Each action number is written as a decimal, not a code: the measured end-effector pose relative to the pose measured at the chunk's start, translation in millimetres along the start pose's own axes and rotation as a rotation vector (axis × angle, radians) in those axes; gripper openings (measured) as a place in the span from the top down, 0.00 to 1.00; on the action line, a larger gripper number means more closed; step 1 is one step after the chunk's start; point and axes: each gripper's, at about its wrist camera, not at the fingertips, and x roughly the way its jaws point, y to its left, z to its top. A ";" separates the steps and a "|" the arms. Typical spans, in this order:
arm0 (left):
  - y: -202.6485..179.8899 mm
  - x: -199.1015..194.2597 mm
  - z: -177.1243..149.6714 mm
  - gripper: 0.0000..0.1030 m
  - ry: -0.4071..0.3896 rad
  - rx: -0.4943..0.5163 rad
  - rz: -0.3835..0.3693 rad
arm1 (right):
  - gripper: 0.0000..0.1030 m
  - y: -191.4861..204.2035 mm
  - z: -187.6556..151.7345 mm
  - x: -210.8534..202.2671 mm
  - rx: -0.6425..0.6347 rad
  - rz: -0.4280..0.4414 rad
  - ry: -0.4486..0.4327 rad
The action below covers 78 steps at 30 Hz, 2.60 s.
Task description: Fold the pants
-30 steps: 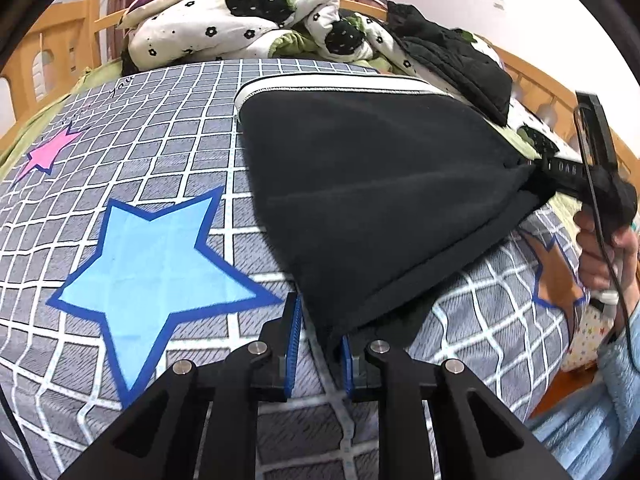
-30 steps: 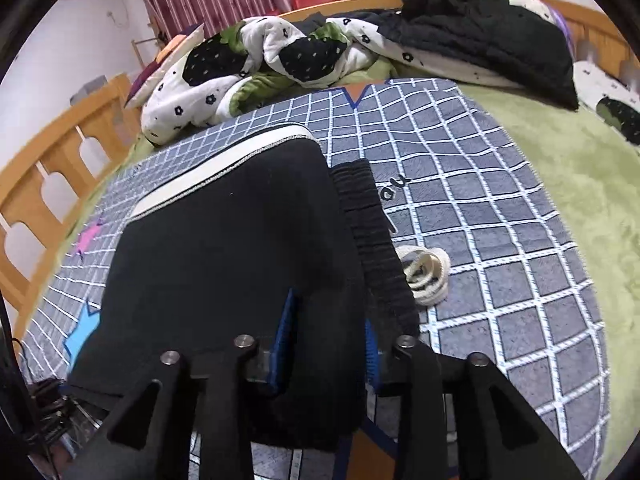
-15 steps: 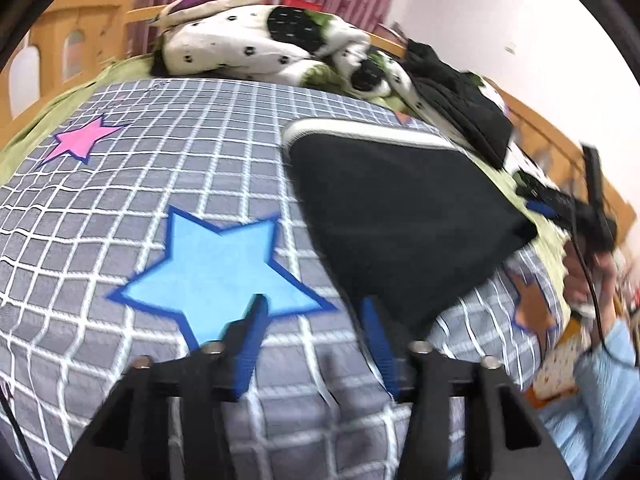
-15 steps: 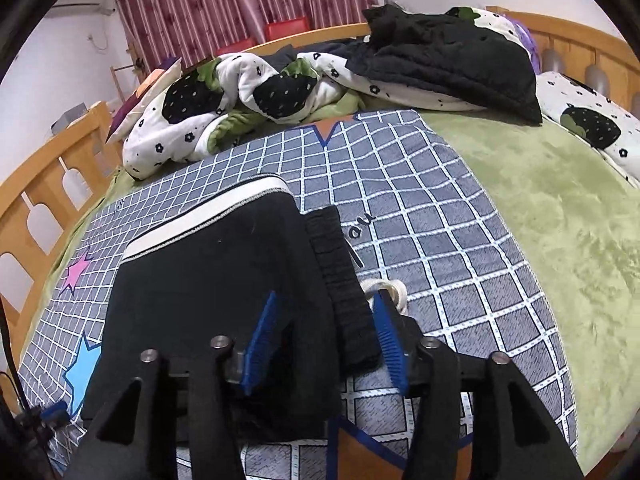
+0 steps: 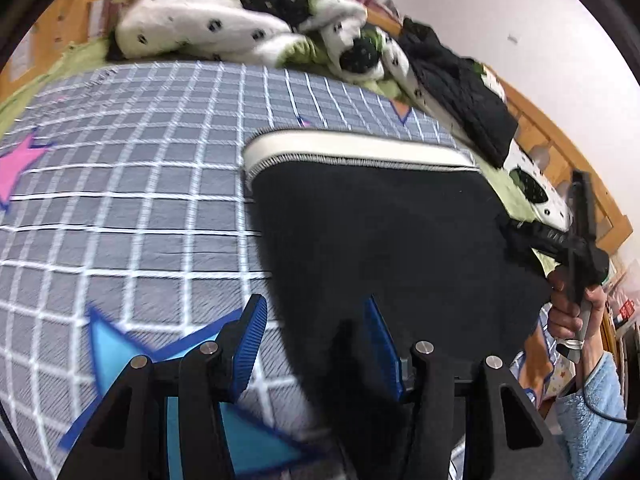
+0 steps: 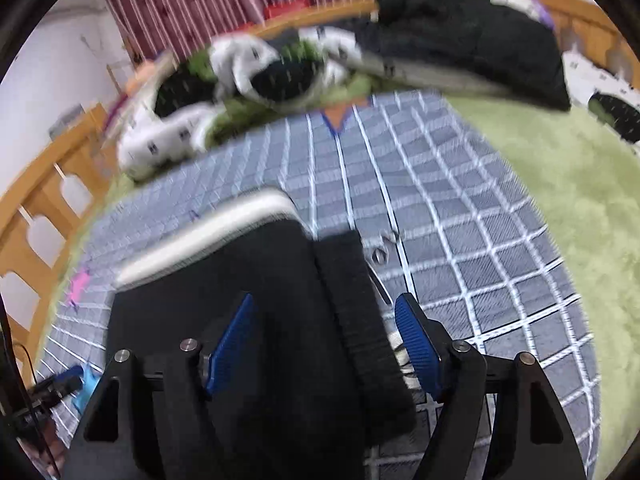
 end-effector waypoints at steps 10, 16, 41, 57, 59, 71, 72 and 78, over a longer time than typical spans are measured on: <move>5.5 58.0 11.1 0.42 0.083 -0.105 -0.116 | 0.26 -14.9 -10.7 59.4 0.027 0.156 0.202; -6.7 44.5 20.4 0.80 0.013 -0.083 -0.065 | 0.41 -11.5 -4.6 53.9 0.046 0.163 0.232; 168.4 -26.9 51.2 0.69 0.053 -0.047 0.148 | 0.53 181.7 -40.6 77.2 -0.055 0.109 0.101; 161.7 -73.0 33.1 0.50 -0.032 -0.031 0.235 | 0.53 198.6 -35.8 34.2 -0.202 0.035 -0.022; 167.1 -77.4 31.4 0.50 -0.034 -0.059 0.238 | 0.71 201.5 -32.7 62.7 -0.197 0.015 0.065; 166.2 -85.5 38.0 0.50 -0.089 -0.101 0.204 | 0.89 197.2 -42.4 6.0 -0.253 0.082 -0.042; 161.0 -82.7 38.1 0.50 -0.087 -0.073 0.219 | 0.86 195.6 -46.6 19.2 -0.273 0.038 0.002; 131.1 -80.5 53.8 0.50 -0.166 0.076 0.200 | 0.77 189.1 -31.0 18.2 -0.225 0.068 -0.017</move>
